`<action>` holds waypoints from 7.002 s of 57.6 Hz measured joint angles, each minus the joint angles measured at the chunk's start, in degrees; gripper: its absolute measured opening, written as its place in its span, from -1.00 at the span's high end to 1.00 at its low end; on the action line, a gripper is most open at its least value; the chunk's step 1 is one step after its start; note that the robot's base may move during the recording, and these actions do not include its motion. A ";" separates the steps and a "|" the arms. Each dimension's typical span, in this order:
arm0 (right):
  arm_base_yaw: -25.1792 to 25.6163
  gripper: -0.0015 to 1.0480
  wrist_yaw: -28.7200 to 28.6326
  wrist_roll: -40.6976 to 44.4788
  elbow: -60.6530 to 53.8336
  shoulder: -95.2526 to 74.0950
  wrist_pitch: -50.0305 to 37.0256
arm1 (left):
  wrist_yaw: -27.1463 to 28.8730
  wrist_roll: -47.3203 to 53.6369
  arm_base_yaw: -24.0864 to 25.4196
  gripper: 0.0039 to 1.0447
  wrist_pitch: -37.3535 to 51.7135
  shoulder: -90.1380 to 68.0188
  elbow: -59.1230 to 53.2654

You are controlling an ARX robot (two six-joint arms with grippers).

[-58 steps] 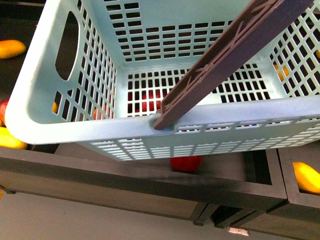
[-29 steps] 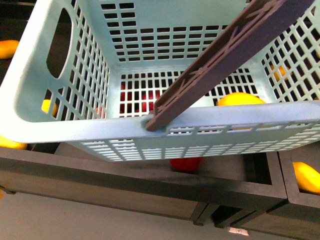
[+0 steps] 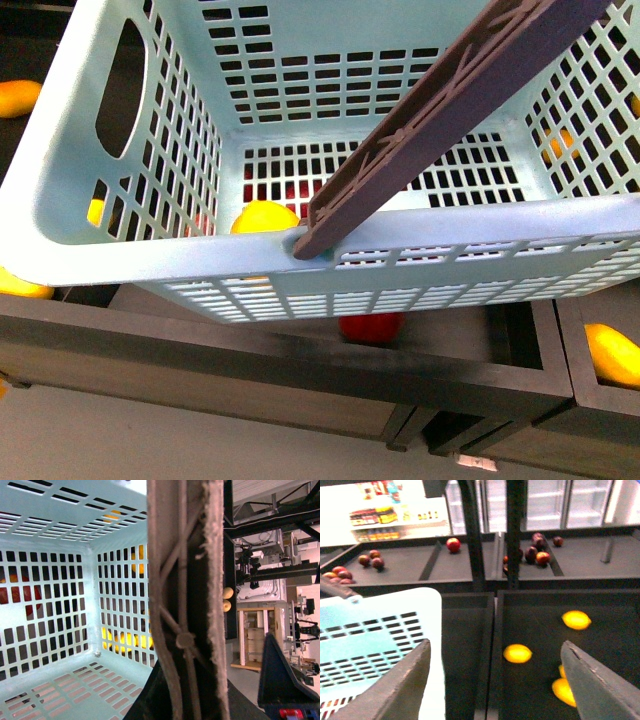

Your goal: Pick lemon and mango into basket

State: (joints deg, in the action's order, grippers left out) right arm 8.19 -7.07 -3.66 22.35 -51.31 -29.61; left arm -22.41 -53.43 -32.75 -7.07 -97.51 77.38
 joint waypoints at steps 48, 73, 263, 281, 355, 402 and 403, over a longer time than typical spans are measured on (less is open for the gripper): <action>-7.98 0.65 7.06 3.50 -18.71 22.56 4.55 | -0.02 -0.02 -0.02 0.91 0.00 0.02 0.00; -7.98 -0.85 7.06 3.48 -18.80 22.60 4.55 | -0.09 -0.04 -0.02 0.91 0.00 0.02 0.00; 9.11 -0.83 19.02 -26.32 3.17 -37.79 13.11 | -0.11 0.11 -0.04 0.91 0.13 0.11 -0.11; 5.70 -0.83 16.22 -31.65 11.54 -52.50 13.09 | -0.07 0.11 -0.04 0.91 0.13 0.11 -0.11; -5.35 -0.84 16.44 -40.35 44.11 -88.28 19.32 | -0.02 0.17 -0.04 0.91 0.13 0.11 -0.11; -5.29 -0.07 17.81 -40.54 46.66 -94.07 19.43 | 0.00 0.17 -0.02 0.91 0.13 0.11 -0.11; -5.16 -0.07 17.81 -40.54 46.51 -93.98 19.32 | 0.00 0.17 -0.02 0.91 0.13 0.11 -0.11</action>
State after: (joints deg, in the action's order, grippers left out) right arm 3.03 10.74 -44.21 68.86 -145.29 -10.28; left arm -22.41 -53.25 -32.77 -6.94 -97.41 77.28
